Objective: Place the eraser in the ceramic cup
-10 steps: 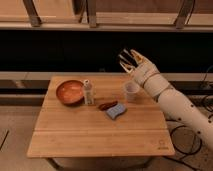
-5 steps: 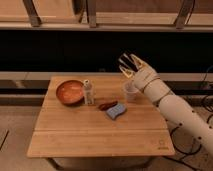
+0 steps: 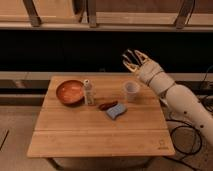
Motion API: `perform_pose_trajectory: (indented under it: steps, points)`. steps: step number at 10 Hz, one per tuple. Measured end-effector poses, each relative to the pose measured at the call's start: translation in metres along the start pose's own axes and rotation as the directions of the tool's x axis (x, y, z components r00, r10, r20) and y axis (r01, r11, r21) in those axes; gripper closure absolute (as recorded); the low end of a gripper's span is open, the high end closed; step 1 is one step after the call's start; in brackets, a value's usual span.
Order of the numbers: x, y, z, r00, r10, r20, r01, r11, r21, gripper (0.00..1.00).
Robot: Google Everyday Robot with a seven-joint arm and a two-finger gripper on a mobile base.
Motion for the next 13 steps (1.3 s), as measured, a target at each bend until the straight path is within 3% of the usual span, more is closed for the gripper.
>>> perform_pose_trajectory:
  steps: [2,4,6,9,13]
  points:
    - [0.018,-0.020,-0.003,1.000,0.023,-0.019,-0.023,1.000,0.005,1.00]
    - [0.052,-0.034,-0.006,0.996,0.049,-0.080,-0.049,0.999,-0.007,1.00]
    - [0.082,-0.020,-0.008,0.987,0.102,-0.124,-0.108,0.993,-0.043,1.00]
    - [0.104,0.007,-0.011,0.972,0.186,-0.143,-0.199,0.977,-0.083,1.00]
    - [0.107,0.012,-0.011,0.969,0.201,-0.143,-0.215,0.972,-0.091,1.00]
